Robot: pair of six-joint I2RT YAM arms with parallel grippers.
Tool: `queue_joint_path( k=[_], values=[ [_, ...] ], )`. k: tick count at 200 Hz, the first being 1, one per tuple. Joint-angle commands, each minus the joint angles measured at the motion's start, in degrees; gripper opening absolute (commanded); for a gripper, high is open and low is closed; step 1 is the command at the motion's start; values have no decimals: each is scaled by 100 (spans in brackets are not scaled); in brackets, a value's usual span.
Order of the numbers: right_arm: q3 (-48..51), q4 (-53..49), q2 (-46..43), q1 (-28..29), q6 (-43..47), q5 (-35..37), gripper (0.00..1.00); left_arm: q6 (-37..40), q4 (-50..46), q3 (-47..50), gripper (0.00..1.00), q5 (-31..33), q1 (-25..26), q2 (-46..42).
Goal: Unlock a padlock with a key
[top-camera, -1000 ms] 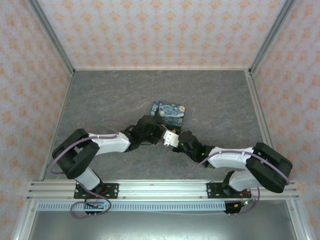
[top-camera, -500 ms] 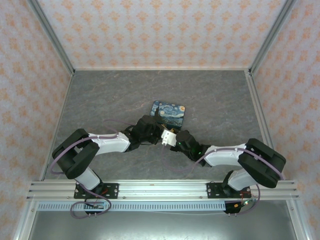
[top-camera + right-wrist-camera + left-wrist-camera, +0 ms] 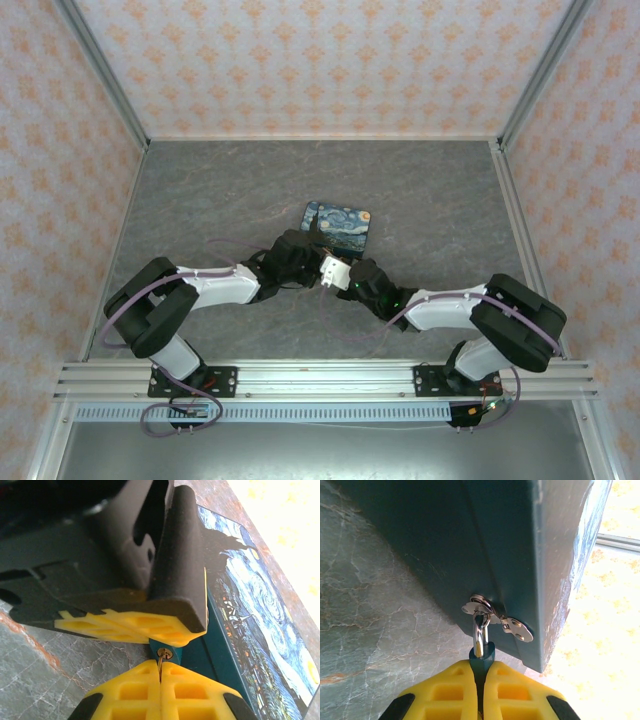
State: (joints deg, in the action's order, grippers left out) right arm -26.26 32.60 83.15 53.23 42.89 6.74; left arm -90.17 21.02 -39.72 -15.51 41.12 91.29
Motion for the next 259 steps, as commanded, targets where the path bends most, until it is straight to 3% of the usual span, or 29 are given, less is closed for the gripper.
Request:
queue_joint_path(
  k=[1,108,152,218,259],
  values=[
    [-169,193,-5,3,-445,275,0,-62,241,-25,0,-77,0,20],
    [-338,574,611,3,-3537,-194,0,48,128,-26,0,-56,-1,30],
    [-198,1081,969,3,-5221,-558,0,352,-219,-2,33,130,-22,-94],
    [135,1940,1314,3,-6926,-694,0,1080,-1613,159,60,781,-220,-1230],
    [291,2211,1320,-79,-7958,-1014,0,1917,-2855,-108,71,1438,-381,-2008]
  ],
)
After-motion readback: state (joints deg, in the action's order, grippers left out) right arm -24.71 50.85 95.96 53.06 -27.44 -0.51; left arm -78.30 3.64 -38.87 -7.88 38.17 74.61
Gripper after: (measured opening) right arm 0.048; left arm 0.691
